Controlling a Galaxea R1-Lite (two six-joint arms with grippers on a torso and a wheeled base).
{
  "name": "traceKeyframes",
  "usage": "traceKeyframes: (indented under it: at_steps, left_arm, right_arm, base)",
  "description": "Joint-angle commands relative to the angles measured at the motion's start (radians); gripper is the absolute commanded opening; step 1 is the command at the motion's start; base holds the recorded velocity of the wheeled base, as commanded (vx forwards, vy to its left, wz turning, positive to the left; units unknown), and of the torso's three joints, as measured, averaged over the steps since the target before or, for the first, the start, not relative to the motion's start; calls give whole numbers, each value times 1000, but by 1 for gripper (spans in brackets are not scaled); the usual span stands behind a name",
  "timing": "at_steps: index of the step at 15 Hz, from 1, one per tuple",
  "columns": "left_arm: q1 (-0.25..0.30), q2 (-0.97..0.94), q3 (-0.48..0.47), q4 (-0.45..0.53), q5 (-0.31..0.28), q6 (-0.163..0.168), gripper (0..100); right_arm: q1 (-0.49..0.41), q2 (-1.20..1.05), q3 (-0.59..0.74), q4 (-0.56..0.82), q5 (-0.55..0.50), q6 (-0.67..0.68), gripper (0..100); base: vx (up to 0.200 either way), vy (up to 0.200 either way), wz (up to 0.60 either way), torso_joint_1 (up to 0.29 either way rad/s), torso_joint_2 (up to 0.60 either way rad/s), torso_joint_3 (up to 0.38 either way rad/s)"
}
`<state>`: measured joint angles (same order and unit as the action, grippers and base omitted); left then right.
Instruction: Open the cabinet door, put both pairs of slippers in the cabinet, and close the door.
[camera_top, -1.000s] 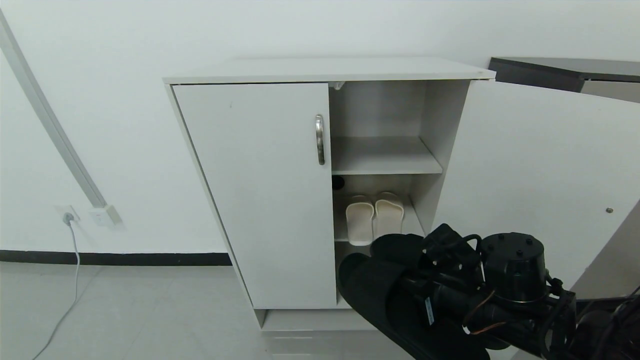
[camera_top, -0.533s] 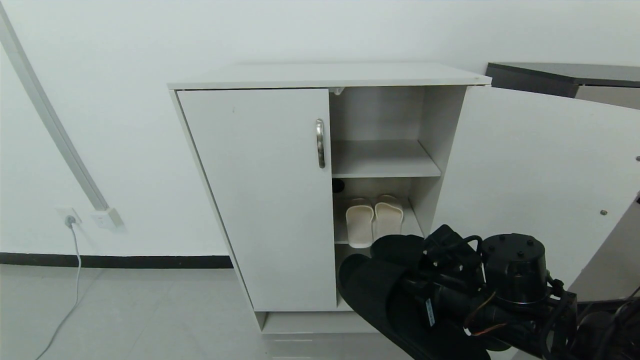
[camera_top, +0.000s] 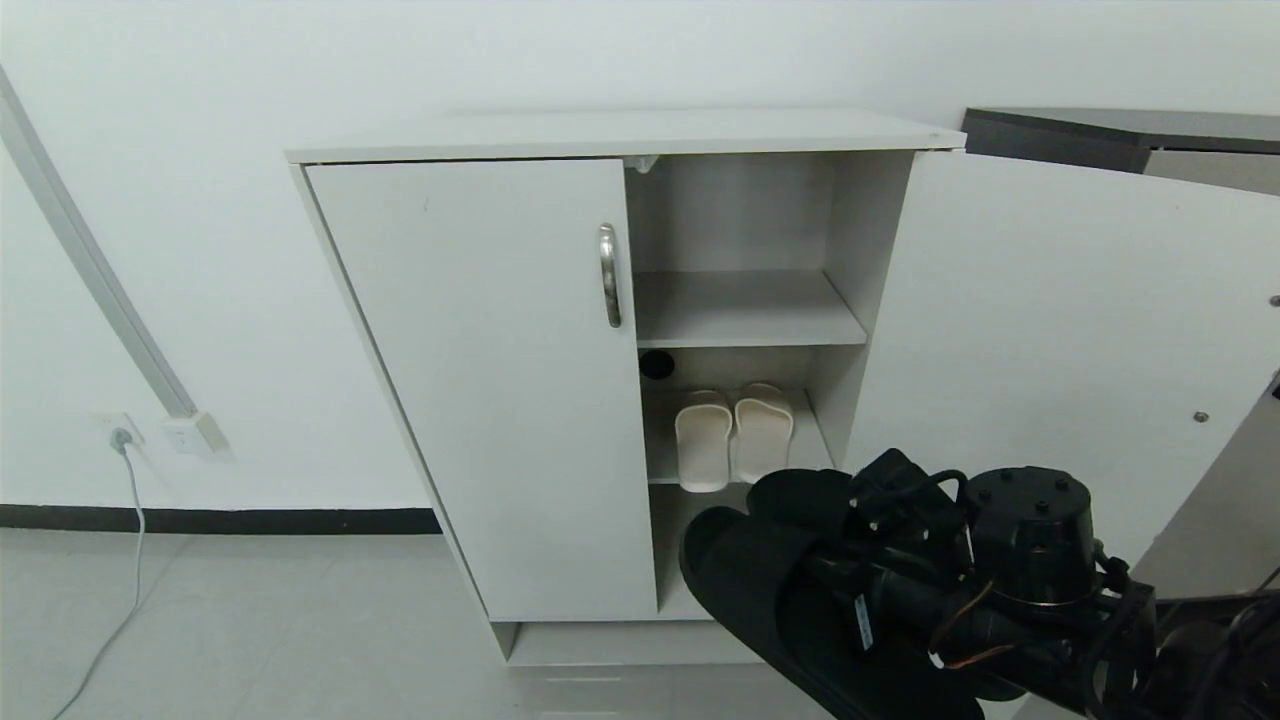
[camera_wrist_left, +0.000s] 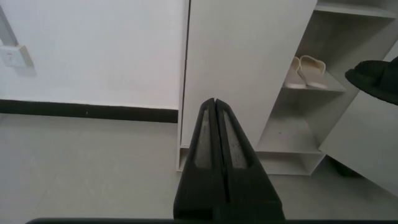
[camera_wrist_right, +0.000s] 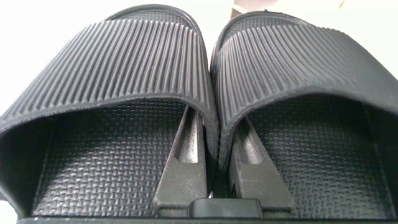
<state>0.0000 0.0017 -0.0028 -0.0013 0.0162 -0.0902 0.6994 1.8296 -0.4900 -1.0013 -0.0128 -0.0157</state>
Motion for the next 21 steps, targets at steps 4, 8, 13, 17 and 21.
traceKeyframes:
  at_steps: [4,8,13,17,21]
  left_arm:
    - [0,0,0,0,1,0,0]
    - [0,0,0,0,1,0,0]
    - [0,0,1,0,1,0,0]
    - [0,0,1,0,1,0,0]
    - [0,0,1,0,1,0,0]
  right_arm:
    - [108,126,-165,13,-355,82,0]
    - [127,206,-378,145,-605,155,0]
    - [163,145,-745,747,-667,416,0]
    - [161,169,-888,788,-719,358,0]
    - [146,185,-940,736,-743,267,0]
  base:
    - [0,0,0,0,0,0]
    - [0,0,0,0,0,0]
    - [0,0,0,0,0,0]
    - [0,0,0,0,0,0]
    - [0,0,0,0,0,0]
